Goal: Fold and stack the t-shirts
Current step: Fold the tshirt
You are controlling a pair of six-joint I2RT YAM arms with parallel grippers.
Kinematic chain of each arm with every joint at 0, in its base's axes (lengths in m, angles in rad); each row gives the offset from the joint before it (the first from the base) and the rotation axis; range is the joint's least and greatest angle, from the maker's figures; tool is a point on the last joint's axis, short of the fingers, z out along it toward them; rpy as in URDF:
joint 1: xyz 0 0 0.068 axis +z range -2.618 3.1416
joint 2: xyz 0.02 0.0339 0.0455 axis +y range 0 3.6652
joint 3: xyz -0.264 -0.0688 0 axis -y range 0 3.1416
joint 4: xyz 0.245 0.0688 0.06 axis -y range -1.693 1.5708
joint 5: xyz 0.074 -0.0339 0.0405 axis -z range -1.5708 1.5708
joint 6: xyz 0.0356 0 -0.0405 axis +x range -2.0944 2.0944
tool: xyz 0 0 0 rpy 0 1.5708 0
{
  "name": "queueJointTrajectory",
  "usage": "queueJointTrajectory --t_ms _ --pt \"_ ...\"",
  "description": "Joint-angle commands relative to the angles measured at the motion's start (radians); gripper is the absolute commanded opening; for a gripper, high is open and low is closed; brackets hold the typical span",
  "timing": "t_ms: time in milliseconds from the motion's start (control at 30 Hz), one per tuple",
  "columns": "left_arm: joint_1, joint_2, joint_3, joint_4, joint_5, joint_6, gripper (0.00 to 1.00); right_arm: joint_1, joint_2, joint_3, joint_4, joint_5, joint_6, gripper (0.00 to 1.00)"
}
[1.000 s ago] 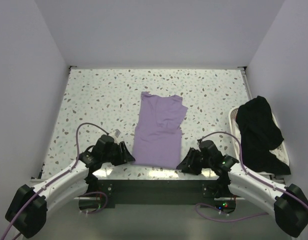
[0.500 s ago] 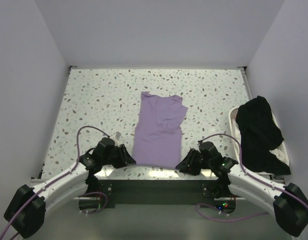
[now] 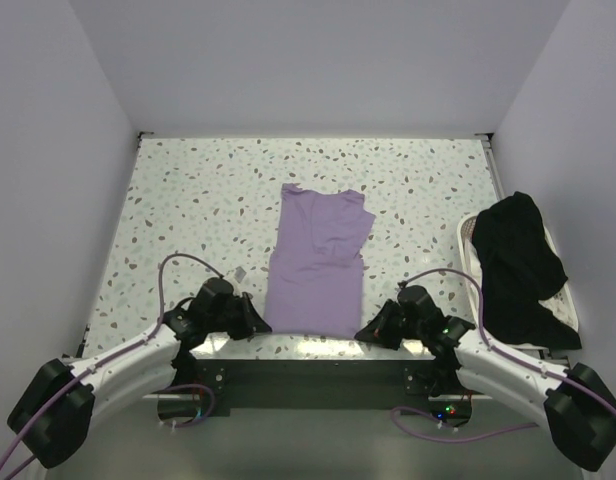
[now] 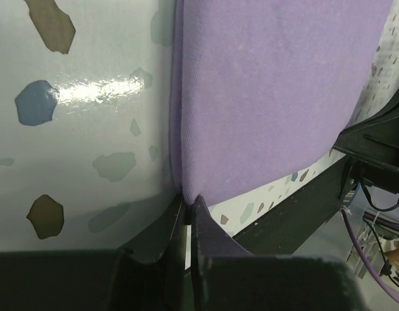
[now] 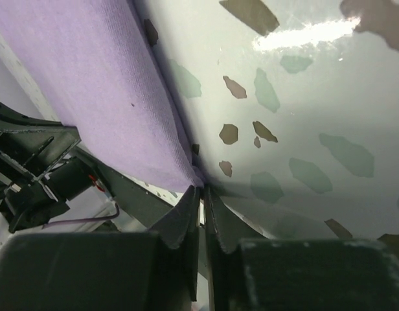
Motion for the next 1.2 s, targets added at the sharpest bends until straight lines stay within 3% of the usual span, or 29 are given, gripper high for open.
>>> queueJointTrajectory --t_ms 0,367,567,900,1067,1167 --pt "-0.014 0.019 0.005 0.02 0.009 0.013 0.03 0.003 -0.006 0.0 -0.048 0.104 -0.028 0.03" --pt "-0.072 -0.042 0.087 -0.08 0.015 0.043 0.0 0.003 -0.197 0.19 -0.362 0.102 -0.219 0.0" --pt "-0.083 -0.057 0.215 -0.16 -0.029 0.047 0.0 0.003 -0.268 0.354 -0.531 0.174 -0.331 0.0" --pt "-0.075 0.187 0.544 -0.141 -0.132 0.127 0.0 0.002 0.006 0.652 -0.505 0.351 -0.495 0.0" --pt "-0.019 0.308 0.679 -0.109 -0.137 0.162 0.0 -0.012 0.167 0.816 -0.471 0.42 -0.556 0.0" --pt "0.055 0.373 0.731 -0.062 -0.085 0.164 0.0 -0.081 0.289 0.912 -0.453 0.417 -0.599 0.0"
